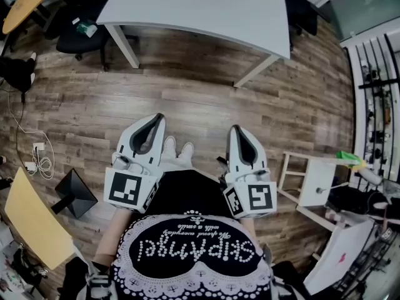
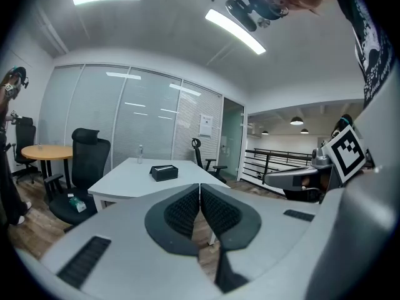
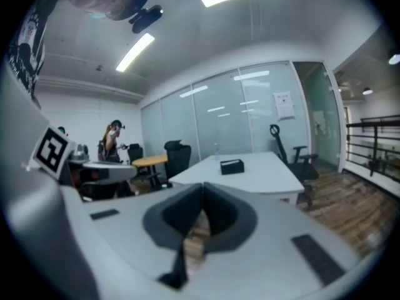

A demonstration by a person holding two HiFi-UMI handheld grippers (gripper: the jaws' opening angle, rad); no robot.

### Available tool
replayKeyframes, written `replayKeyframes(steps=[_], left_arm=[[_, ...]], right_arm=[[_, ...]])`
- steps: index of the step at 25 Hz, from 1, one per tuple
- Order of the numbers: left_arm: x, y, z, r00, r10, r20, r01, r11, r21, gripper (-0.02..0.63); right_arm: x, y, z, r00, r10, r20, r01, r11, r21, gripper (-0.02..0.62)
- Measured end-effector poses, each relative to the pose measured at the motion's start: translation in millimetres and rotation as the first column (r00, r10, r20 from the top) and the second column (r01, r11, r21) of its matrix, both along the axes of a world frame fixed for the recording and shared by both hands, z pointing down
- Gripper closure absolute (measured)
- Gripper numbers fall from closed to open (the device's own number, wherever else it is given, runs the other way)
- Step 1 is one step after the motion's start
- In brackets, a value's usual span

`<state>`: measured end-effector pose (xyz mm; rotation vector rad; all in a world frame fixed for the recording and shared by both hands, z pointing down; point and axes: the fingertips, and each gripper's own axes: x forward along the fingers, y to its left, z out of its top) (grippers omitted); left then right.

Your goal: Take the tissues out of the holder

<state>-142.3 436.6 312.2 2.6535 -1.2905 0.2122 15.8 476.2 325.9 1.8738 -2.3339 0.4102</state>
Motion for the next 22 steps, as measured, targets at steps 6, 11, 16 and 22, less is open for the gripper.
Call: replayKeyframes(steps=[6, 11, 16, 22], left_arm=[[17.7, 6.3, -1.0, 1.000, 0.001, 0.013, -0.001, 1.000, 0.012, 0.581], [23.3, 5.3, -4.7, 0.999, -0.032, 0.000, 0.032, 0.999, 0.029, 0.581], [23.8, -0.2, -3.2, 0.999, -0.046, 0.010, 0.046, 0.999, 0.012, 0.581], [24.4, -18.3, -2.3, 0.999, -0.041, 0.008, 0.041, 0.999, -0.005, 0.581]], right_arm=[[16.8, 7.0, 3.4, 0.998, -0.012, 0.060, 0.011, 1.000, 0.015, 0.561], [33.1, 14.4, 6.3, 0.998, -0.011, 0.055, 0.010, 1.000, 0.017, 0.560], [40.6, 11.5, 8.7, 0.997, -0.001, 0.071, 0.001, 1.000, 0.007, 0.561], [38.8, -7.8, 18.4, 0.997, -0.012, 0.082, 0.014, 1.000, -0.021, 0.561]])
